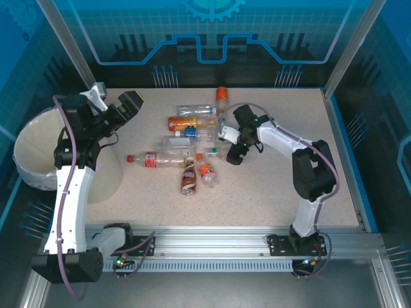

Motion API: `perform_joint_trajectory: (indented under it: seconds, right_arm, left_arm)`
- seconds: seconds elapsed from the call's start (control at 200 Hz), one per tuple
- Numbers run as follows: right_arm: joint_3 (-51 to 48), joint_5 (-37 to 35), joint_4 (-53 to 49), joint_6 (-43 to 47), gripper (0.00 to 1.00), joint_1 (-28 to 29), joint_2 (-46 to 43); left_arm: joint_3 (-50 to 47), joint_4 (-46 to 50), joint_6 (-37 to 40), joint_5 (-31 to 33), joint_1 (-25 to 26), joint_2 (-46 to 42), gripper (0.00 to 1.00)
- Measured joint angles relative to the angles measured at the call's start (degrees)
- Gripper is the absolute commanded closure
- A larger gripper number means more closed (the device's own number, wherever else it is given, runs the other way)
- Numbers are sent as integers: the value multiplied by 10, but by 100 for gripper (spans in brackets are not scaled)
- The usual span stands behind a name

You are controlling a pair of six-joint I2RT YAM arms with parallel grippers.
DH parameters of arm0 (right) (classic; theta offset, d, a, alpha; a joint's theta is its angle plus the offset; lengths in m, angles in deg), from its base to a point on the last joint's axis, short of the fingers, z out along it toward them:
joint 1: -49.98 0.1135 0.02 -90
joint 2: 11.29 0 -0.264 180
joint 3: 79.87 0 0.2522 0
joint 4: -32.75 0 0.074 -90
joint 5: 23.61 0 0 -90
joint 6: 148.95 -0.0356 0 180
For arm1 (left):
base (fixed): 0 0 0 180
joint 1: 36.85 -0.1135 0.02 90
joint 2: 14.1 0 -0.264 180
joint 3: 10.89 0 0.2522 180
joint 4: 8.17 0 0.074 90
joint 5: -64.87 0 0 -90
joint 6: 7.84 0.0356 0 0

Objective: Put the plastic bottles in the bin

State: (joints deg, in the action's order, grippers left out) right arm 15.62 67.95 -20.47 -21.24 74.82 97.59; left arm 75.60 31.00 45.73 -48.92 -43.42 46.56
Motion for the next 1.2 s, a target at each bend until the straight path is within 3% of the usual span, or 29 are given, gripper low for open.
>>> perform_joint_trajectory:
  seconds: [0.185, 0.5, 0.835, 1.201]
  right_arm:
    - [42, -6, -21, 59, 5, 0, 53]
    - [42, 6, -43, 122, 19, -2, 68]
    - [20, 6, -33, 141, 33, -4, 74]
    - [-19, 9, -3, 130, 56, -5, 54]
  left_arm:
    - [-9, 13, 11, 0, 0, -3, 1]
    - [-9, 19, 25, 6, 0, -3, 1]
    - [-16, 18, 25, 6, 0, -10, 1]
    - [-28, 16, 22, 5, 0, -10, 1]
